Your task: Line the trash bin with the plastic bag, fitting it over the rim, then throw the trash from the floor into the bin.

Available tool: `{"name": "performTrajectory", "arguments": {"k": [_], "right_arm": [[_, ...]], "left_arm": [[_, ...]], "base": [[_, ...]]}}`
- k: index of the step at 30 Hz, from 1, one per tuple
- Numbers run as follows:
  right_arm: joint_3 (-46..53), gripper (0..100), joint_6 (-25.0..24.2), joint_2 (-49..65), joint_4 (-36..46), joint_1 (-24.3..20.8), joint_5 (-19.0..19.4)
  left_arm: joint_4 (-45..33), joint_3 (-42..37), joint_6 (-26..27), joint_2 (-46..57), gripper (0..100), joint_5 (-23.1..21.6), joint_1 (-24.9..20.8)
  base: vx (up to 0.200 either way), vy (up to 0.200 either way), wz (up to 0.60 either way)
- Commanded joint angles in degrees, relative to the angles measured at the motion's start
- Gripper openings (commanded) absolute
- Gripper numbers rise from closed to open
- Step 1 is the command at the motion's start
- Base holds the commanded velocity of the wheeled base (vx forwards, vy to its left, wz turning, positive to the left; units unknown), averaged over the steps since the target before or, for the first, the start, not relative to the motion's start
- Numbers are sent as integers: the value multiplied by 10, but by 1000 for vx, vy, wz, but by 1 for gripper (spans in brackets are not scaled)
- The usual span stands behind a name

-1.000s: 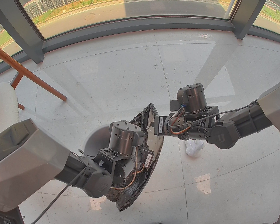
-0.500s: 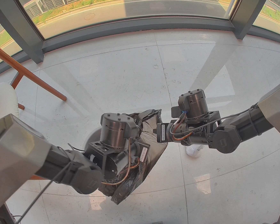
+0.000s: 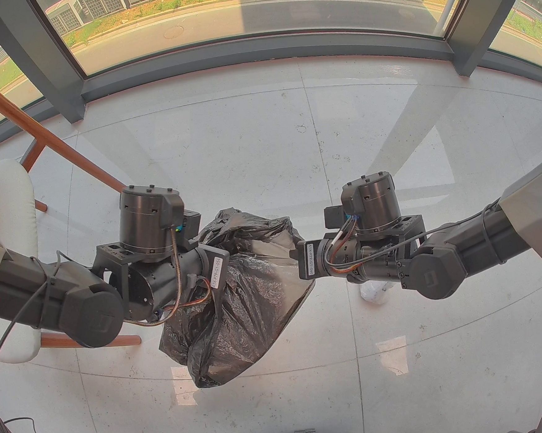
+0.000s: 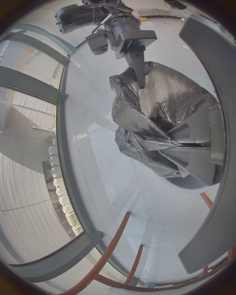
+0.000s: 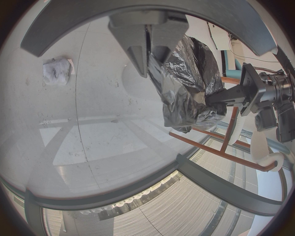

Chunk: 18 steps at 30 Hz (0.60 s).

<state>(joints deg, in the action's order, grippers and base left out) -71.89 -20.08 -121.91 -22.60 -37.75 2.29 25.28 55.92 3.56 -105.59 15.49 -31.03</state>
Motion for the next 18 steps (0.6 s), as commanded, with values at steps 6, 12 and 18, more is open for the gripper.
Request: {"name": "performTrajectory", "arguments": {"k": [6, 12, 18], "right_arm": [[-4, 0, 43, -33, -76, -2, 10], [-22, 0, 61, -45, -75, -2, 23], [-32, 0, 65, -55, -77, 5, 23]], "left_arm": [[-1, -20, 0, 24, 0, -10, 29], [-2, -18, 0, 30, 0, -20, 53], [-1, -23, -8, 32, 0, -23, 56]], "base": [[0, 0, 0], [0, 0, 0], [0, 0, 0]]}}
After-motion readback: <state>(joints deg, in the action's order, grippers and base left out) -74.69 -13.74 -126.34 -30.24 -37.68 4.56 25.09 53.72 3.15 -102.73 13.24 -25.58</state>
